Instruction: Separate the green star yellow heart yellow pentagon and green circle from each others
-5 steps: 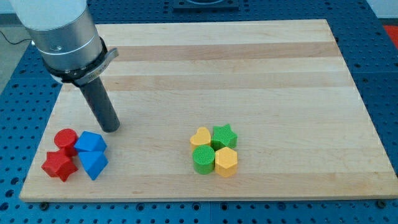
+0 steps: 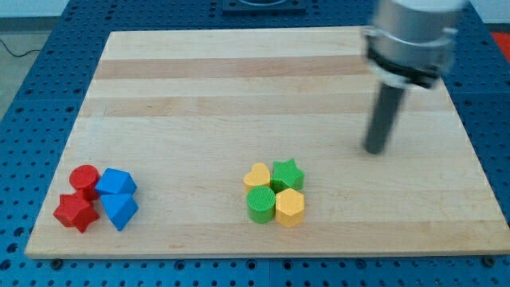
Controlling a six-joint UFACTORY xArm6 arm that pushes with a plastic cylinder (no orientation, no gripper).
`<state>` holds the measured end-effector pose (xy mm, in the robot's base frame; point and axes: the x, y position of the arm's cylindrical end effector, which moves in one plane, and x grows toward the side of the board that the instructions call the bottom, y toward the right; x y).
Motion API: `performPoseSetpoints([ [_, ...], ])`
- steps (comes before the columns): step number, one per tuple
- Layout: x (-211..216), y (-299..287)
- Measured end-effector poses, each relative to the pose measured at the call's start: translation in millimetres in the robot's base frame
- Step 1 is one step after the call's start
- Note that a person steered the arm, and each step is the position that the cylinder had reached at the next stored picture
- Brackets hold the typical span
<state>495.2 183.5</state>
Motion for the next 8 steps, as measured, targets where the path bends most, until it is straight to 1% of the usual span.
performPoseSetpoints([
  [1, 77, 9],
  [2, 115, -10],
  [4, 119, -139],
  [5, 92, -142],
  [7, -20, -133],
  [8, -17, -105],
])
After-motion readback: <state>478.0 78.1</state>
